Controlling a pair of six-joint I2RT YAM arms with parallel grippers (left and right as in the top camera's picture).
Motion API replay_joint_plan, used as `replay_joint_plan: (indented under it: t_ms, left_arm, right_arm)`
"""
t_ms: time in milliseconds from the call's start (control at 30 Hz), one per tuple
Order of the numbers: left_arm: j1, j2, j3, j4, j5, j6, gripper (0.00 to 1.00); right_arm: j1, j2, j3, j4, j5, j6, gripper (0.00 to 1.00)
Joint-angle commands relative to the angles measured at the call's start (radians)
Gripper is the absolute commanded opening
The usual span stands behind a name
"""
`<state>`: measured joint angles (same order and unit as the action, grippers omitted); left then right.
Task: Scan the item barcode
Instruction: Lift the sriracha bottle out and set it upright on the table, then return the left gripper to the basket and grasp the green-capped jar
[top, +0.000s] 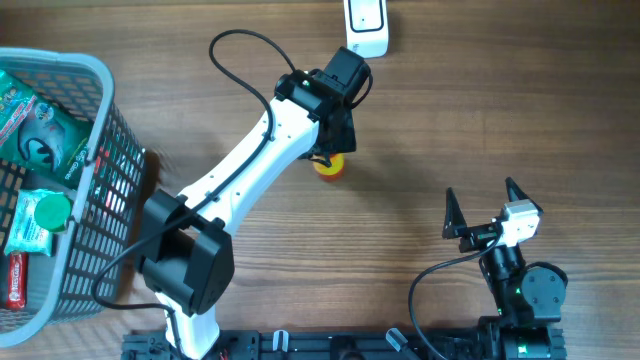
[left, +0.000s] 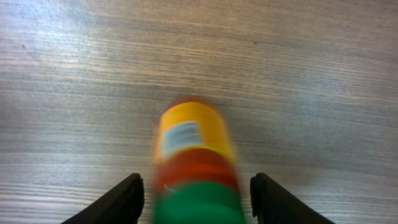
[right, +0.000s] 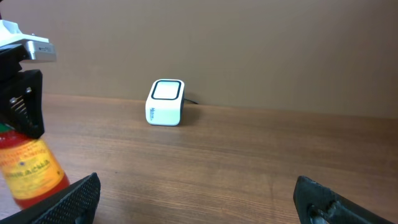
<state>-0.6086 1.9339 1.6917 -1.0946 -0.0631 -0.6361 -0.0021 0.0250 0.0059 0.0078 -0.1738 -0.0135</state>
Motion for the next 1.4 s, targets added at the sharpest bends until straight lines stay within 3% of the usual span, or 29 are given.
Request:
replay_joint_plan:
  t_ms: [0, 200, 267, 300, 367, 567, 733, 1000, 1167, 1367]
  left_arm:
    - [-0.001, -0.002, 0.014, 0.000, -0.017, 0.008, 0.61]
    - [-0.001, -0.002, 0.014, 0.000, -0.018, 0.008, 0.68]
    - [0.008, -0.010, 0.023, -0.005, -0.032, 0.035, 0.78]
    - [0.016, -0.019, 0.034, -0.014, -0.043, 0.053, 0.91]
    - [0.042, -0.049, 0.095, -0.071, -0.077, 0.068, 1.00]
    - [0.178, -0.196, 0.435, -0.240, -0.300, 0.091, 1.00]
    - [0.383, -0.345, 0.517, -0.219, -0.343, 0.089, 1.00]
    - [0.937, -0.393, 0.502, -0.426, -0.289, -0.101, 1.00]
    - [1.220, -0.336, 0.356, -0.440, -0.086, -0.136, 1.00]
    - [1.345, -0.276, 0.105, -0.336, -0.071, -0.165, 1.00]
  right_arm:
    - [0.006, 0.000, -0.001, 0.003, 0.017, -0.012, 1.00]
    - [0.006, 0.000, -0.001, 0.003, 0.017, -0.012, 1.00]
    - [0.006, 0.000, -0.001, 0.003, 0.017, -0.013, 1.00]
    - [0.006, 0.000, -0.001, 0.003, 0.017, -0.012, 1.00]
    - [0.006, 0.000, -0.001, 0.003, 0.017, -0.012, 1.00]
    - [0.006, 0.000, -0.001, 0.003, 0.017, -0.012, 1.00]
    - [0.006, 0.000, -0.001, 0.003, 0.017, -0.013, 1.00]
    - [0.006, 0.000, -0.001, 0.003, 0.017, -0.012, 1.00]
    - [0.006, 0.000, -0.001, 0.003, 0.017, -0.012, 1.00]
    - [0.006, 0.000, -0.001, 0.003, 0.017, -0.012, 1.00]
